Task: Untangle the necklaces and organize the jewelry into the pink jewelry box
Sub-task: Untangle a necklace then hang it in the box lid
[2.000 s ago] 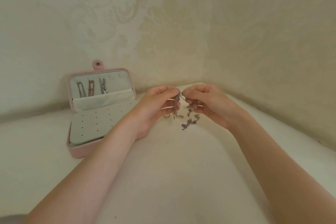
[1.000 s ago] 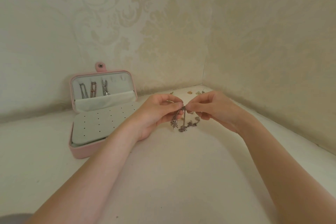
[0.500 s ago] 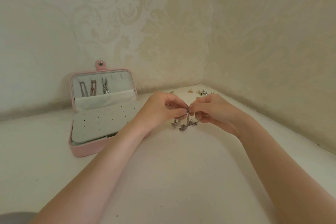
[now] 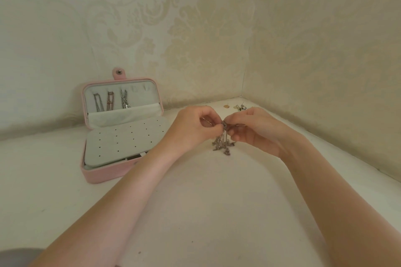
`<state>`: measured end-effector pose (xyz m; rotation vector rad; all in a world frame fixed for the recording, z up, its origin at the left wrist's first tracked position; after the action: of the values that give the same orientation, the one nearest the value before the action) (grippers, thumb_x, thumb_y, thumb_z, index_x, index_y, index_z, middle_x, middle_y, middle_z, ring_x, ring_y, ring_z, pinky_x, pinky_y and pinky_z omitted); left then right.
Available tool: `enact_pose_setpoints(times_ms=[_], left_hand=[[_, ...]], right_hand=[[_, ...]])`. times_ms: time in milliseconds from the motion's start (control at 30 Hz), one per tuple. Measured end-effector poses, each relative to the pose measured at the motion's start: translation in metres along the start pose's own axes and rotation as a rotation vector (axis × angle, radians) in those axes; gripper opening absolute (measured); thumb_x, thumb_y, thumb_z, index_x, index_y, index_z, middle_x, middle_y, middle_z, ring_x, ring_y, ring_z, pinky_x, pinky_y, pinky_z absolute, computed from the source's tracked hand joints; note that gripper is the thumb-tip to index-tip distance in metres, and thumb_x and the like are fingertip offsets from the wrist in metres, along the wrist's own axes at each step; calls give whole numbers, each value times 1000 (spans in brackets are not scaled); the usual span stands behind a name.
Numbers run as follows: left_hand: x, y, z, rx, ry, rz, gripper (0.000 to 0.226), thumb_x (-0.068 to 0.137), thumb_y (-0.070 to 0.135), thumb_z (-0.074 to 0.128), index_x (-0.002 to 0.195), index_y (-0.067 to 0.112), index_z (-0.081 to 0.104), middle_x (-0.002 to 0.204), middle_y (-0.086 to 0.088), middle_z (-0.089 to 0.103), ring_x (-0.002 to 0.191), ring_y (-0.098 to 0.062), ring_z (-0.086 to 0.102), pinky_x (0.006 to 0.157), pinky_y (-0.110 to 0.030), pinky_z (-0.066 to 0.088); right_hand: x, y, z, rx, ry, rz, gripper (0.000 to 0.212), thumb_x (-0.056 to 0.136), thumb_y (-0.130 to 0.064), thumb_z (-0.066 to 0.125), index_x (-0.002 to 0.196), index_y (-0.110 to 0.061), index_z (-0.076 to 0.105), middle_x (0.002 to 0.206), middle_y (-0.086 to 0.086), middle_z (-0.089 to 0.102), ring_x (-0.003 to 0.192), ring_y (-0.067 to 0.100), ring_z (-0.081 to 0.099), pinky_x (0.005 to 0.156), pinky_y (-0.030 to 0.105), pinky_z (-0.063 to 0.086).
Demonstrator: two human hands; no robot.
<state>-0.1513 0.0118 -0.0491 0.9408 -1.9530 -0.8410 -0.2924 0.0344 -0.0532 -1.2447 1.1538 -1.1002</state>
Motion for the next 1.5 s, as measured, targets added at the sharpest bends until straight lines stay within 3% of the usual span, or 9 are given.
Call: enact_pose_setpoints(times_ms=[133,200,367,633,767,933,1100,1333,1500], left_hand=[[1,-2,-2,-25,-26,-29,11,75,7,70,70,15,66,64,5,68,62,-9,65,69,-28,50],[1,-3,-1,-53,-57,-49,11,76,6,70,70,14,66,68,-1,69,65,-14,65,72,-30,52],[1,-5,1,-96,-92,-91,19,75,0,67,63,14,62,60,4,64,62,-15,61,72,-30,51],[2,-5,0,-274,-47,-132,21,80,0,62,64,13,59,61,3,61,59,-7,58,59,-17,49],[3,-3,6,8,-57,-22,13,67,17,71,65,18,59,57,10,58,54,-6,54,60,-22,46],[2,3,7,218,3,134,20,72,19,71,63,19,53,58,11,54,53,-2,47,53,-13,36],[3,3,-1,-122,80,19,15,71,18,61,61,14,49,53,13,52,55,-7,49,60,-28,42],[2,-1,5,-646,0,-280,25,85,2,47,63,14,48,66,-1,49,52,-8,44,51,-17,42],[1,2,5,-815,-49,-388,25,87,0,45,66,11,49,63,-1,50,42,-5,33,39,-14,29]], right_hand=[[-2,-1,-1,-31,-63,-2,12,72,-10,70,77,0,69,66,6,61,57,11,54,57,17,49],[-3,-1,-2,-96,-51,-7,4,76,-5,69,75,-1,68,65,6,59,58,11,53,58,17,49],[-1,-1,0,-165,-17,3,16,81,0,63,66,-3,67,62,5,58,56,12,51,53,19,45],[2,2,6,36,89,88,17,83,3,56,67,-1,58,60,8,54,46,9,45,40,17,35],[3,3,10,-39,86,54,30,82,3,55,54,-5,60,58,7,51,49,11,44,47,20,35],[3,2,12,-163,111,-15,37,79,1,56,44,-11,60,52,4,50,51,12,44,51,21,36],[2,2,15,62,71,71,22,85,4,51,64,-1,57,56,6,52,44,10,42,38,16,31],[0,2,18,-157,-8,92,23,83,-1,52,62,-5,59,63,8,55,48,11,44,43,17,38],[1,3,9,-63,80,116,24,83,-4,48,60,-9,49,53,4,50,47,13,39,39,19,33]])
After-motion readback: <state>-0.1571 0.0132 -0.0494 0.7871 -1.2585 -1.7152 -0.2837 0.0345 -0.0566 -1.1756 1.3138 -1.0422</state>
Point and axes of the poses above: each hand's wrist, its own x-axis towards the middle knuckle, its own z-axis out of the palm, y = z × x, the point moved 4 cm from there along x, towards the middle knuckle
